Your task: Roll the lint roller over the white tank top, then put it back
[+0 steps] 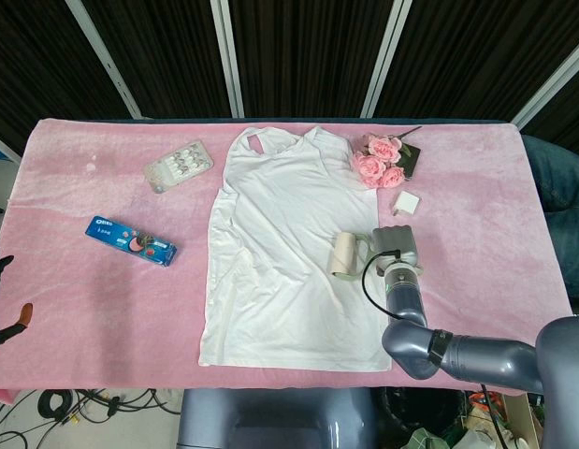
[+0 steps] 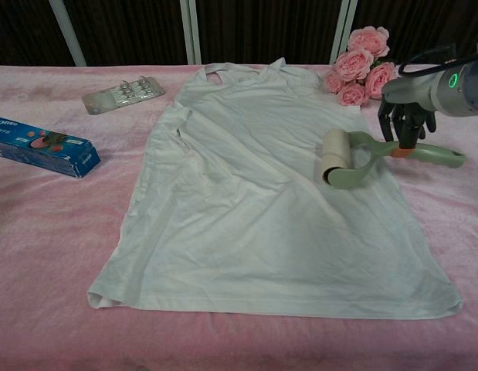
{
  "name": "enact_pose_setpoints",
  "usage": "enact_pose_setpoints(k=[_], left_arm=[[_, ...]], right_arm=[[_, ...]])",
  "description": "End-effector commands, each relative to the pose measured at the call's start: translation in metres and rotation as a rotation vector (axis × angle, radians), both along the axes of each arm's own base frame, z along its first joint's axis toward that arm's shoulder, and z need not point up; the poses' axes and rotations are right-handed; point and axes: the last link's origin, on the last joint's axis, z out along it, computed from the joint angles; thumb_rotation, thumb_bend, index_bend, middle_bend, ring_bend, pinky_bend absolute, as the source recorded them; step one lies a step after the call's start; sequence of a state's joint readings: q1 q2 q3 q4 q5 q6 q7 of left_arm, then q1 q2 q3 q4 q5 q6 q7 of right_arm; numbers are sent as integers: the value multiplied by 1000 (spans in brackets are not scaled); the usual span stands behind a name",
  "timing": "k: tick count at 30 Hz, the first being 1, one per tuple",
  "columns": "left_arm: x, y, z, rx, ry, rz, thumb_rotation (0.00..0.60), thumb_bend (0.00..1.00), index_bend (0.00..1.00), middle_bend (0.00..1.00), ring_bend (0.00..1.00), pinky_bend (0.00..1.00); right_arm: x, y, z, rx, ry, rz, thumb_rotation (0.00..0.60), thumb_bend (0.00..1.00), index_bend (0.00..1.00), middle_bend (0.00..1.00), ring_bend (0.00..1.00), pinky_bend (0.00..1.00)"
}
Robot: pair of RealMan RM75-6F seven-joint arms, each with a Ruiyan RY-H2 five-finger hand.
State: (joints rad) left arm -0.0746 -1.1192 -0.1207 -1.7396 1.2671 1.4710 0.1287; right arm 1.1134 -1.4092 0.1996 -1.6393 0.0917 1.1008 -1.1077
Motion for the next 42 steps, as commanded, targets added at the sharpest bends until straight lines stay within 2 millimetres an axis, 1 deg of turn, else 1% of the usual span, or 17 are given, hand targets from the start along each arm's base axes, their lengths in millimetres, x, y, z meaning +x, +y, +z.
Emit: enact_pose_setpoints(k=[1,4,10,13,17,20,23,25,27,31,35,38,42], left_arm=[[0,0,0,0,0,0,600,355,124,39,47,257],[0,0,0,1,1,-2,600,355,123,39,47,257],[1,0,1,5,-2,-2,600,355,124,39,47,257],[0,0,1,4,-2,-1,600,355,124,39,47,257],[0,0,1,4,-3,0,600,355,124,39,47,257],[0,0,2,9,-5,2,600,354,124,39,48,258],[0,0,3,15,-5,2,600,355,124,39,47,257],[0,0,3,16,-4,2,600,355,124,39,47,258],[0,0,2,15,-1,2,600,355,124,39,47,257],[1,0,1,13,3,0,600,355,124,39,47,258],[1,-1,1,18,5,0,600,355,124,39,47,257],[0,-1,2,21,6,1,600,355,124,39,48,257],[0,-1,1,19,8,2,600,355,124,39,47,262]], right_arm=[[-9,3,6,-5,7,-16,600,644,756,590,545,432],[-14,4,10,-10,2,-21,600,645,756,590,545,432],[-15,2,19,-30,-6,-18,600,644,756,590,545,432],[-19,0,30,-60,-27,-24,600,644,756,590,545,432],[-30,-5,49,-113,-64,-44,600,644,756,590,545,432],[-45,-9,70,-157,-95,-76,600,644,756,590,545,432],[-66,-9,91,-172,-83,-100,600,644,756,590,545,432],[-81,-6,102,-182,-68,-110,600,644,756,590,545,432],[-93,-2,108,-184,-62,-126,600,644,756,589,545,432],[-117,7,112,-183,-91,-164,600,644,756,589,545,432],[-134,12,108,-172,-116,-174,600,644,756,589,545,432],[-141,12,104,-183,-138,-169,600,644,756,589,545,432],[-143,9,99,-208,-178,-149,600,644,756,588,545,432]])
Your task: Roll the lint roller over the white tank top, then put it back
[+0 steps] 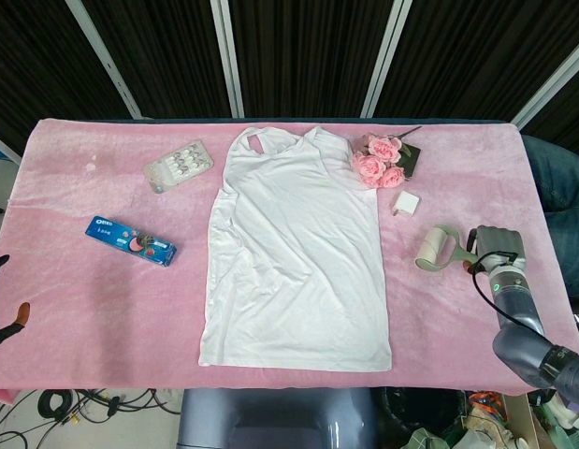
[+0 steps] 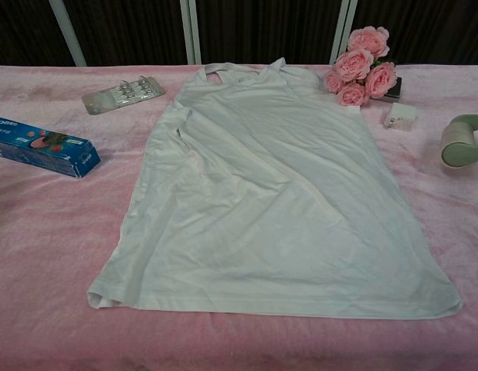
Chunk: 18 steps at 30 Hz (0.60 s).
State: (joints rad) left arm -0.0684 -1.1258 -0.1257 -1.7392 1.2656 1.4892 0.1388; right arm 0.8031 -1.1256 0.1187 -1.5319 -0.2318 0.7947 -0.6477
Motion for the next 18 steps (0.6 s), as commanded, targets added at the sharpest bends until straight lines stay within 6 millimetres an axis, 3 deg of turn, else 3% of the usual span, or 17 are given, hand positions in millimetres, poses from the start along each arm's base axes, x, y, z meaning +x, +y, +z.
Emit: enact_pose_setpoints(k=[1,18], left_arm=[[0,0,0,-1,1,-1,600,355,124,39,47,264],[0,1,-1,-5,4,-1,600,355,124,39,47,264]], right_arm=[[-4,0,-6,-22,-33,14,600,644,756,589,545,432],[-2,-2,-27,-20,-85,51,600,610,750,562,535,425]])
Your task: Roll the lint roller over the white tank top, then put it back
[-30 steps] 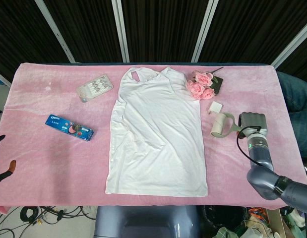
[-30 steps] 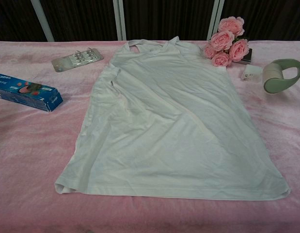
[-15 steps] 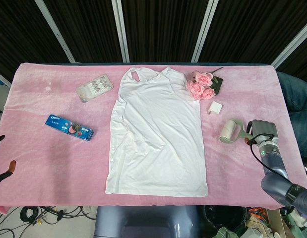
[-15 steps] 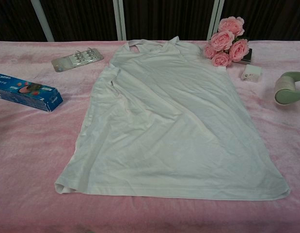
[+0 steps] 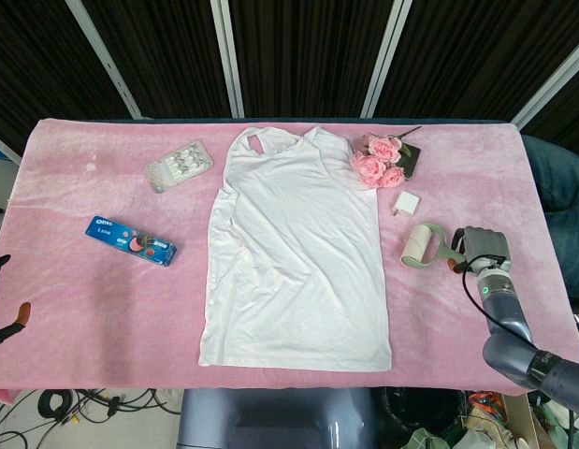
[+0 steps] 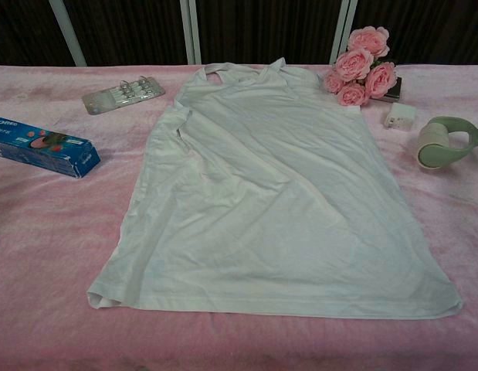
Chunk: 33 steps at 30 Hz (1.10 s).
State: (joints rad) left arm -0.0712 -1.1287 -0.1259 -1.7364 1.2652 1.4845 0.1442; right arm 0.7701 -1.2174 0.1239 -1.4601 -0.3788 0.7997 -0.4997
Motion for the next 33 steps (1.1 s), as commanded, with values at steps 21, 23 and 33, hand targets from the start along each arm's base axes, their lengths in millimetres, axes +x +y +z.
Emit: enact_pose_setpoints(k=[21,23,33], left_arm=[[0,1,0,0,5,0,600,355,124,39,65,283],[0,1,0,3,5,0,600,355,124,39,65,283],[1,1,0,3,11,-9,600,355,124,39,65,278]], right_arm=[[-2,8,-10,68,-41,-47,600,112,0,0,38,221],[1,6,-2,22,-54,-30,600,106,0,0,38,214],[23,44,58,-172,-84,137,600,106,0,0,41,197]])
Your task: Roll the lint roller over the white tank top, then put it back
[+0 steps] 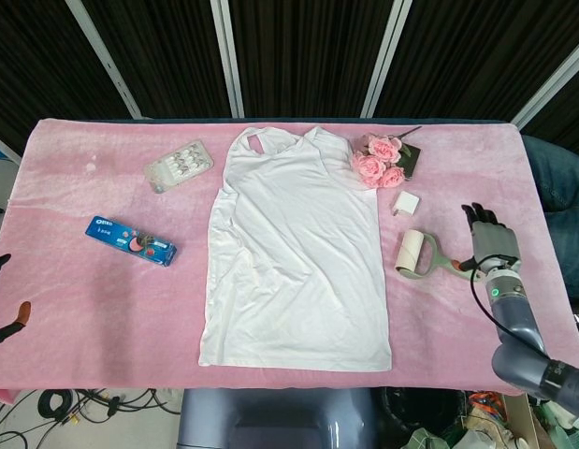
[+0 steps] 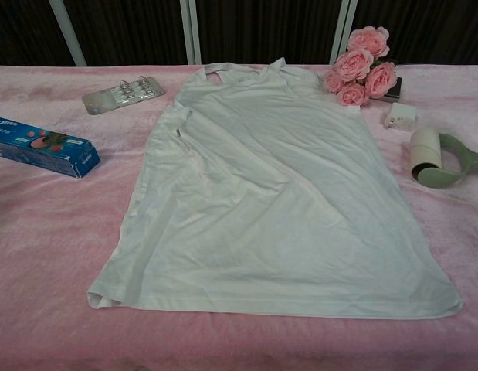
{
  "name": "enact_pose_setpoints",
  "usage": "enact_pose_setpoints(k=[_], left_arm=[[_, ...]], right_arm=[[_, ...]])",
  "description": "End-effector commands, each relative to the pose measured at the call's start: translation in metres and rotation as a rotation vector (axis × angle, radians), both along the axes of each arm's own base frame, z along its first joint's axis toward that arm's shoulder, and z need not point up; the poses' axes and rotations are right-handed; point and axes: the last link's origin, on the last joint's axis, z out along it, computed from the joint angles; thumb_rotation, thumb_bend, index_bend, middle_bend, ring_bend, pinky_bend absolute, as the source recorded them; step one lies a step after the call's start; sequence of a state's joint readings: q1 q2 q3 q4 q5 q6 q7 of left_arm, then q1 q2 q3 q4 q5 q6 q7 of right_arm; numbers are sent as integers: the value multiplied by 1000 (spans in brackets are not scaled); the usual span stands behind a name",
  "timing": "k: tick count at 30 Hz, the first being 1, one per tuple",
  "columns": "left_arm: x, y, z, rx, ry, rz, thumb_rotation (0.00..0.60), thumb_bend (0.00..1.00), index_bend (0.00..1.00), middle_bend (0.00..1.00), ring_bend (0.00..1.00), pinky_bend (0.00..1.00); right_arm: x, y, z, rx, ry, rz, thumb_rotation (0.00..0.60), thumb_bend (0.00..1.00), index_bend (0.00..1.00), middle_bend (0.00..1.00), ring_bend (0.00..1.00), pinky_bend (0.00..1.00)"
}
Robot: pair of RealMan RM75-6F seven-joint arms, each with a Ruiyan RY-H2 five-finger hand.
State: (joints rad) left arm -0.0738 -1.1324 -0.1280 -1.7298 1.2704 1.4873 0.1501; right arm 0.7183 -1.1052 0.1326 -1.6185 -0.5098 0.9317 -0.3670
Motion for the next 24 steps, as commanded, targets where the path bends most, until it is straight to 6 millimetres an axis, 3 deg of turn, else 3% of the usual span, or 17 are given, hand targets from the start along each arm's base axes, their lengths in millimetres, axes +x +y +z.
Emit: enact_pose_setpoints(k=[1,8,13,18,24], left_arm=[[0,0,0,1,1,-3,600,355,124,39,65,274],[2,-1,2,9,4,-15,600,355,124,41,65,234],[3,-2,2,3,16,-33,600,355,124,45,65,204],[4,-3,3,0,23,-41,600,355,124,54,58,183],[4,-3,3,-15,36,-55,600,354,124,58,47,171]], right_arm=[[9,39,26,-60,-24,95,600,106,0,0,40,197],[0,127,19,-105,11,259,600,105,0,0,39,197],[-9,170,9,-170,17,344,600,105,0,0,39,189],[-18,197,2,-215,56,389,600,105,0,0,39,177],[-18,204,1,-208,86,402,600,105,0,0,39,174]])
